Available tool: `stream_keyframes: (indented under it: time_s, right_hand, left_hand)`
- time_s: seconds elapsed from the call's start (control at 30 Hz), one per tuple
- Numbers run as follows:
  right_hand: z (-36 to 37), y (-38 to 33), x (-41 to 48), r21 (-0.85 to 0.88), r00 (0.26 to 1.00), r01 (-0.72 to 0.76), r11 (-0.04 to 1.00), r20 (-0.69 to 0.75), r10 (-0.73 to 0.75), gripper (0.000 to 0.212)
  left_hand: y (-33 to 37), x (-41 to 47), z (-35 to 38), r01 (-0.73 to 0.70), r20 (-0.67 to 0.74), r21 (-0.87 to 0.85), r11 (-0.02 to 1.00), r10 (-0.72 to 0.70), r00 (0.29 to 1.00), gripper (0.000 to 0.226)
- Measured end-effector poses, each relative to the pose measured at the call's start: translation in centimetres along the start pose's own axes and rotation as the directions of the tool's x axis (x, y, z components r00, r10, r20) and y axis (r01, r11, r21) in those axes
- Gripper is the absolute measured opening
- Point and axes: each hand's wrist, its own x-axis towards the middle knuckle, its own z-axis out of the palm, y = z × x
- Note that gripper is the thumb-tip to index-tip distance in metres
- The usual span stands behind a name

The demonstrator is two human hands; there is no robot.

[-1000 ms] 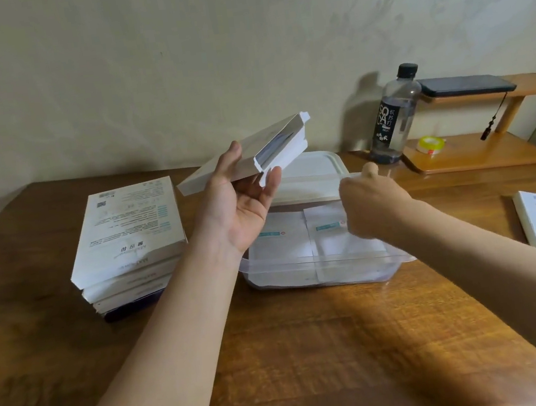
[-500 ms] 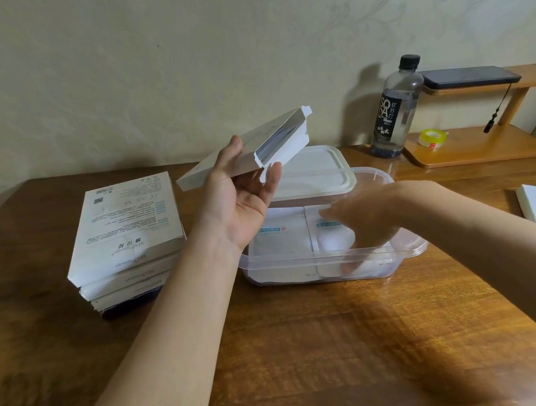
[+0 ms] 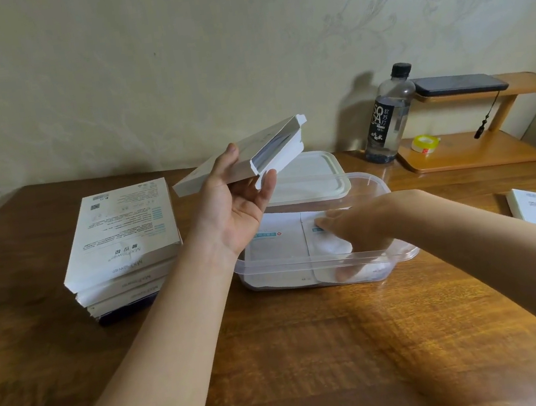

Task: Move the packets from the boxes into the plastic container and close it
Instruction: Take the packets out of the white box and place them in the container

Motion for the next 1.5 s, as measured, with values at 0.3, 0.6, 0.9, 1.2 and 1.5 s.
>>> stream_keyframes:
  time_s: [0.3,0.6,0.9,1.2,1.5]
  right_hand:
    - [-0.5,0.8,-0.2,-0.07,1.0,-0.012,0.997,0.001,0.012,0.084]
    - [0.1,0.4,0.3,-0.097,0.999,-0.038,0.995,0.002,0.039,0.076]
    - [-2.0,-0.3,1.1,0.023,0.994,0.042,0.999,-0.1,-0.039,0.095]
    - [-1.0,-1.2,2.0,0.015,0.991,0.112,0.994,-0.08,-0.111,0.087]
    - [-0.1,-1.0,2.3,-0.004,0.987,0.108,0.994,-0.117,-0.107,0.09]
  left_hand:
    - [0.0,-0.1,0.2,0.012,-0.004,0.007,1.0,-0.012,1.0,0.029]
    - [0.1,-0.1,0.1,0.013,-0.008,0.017,1.0,-0.013,1.0,0.029]
    - [0.0,-0.3,0.2,0.001,-0.015,0.03,1.0,-0.001,1.0,0.024]
    - [0.1,-0.1,0.3,0.02,-0.01,0.015,1.0,-0.02,1.0,0.024]
    - [0.0,-0.1,0.2,0.019,-0.005,0.02,1.0,-0.019,1.0,0.027]
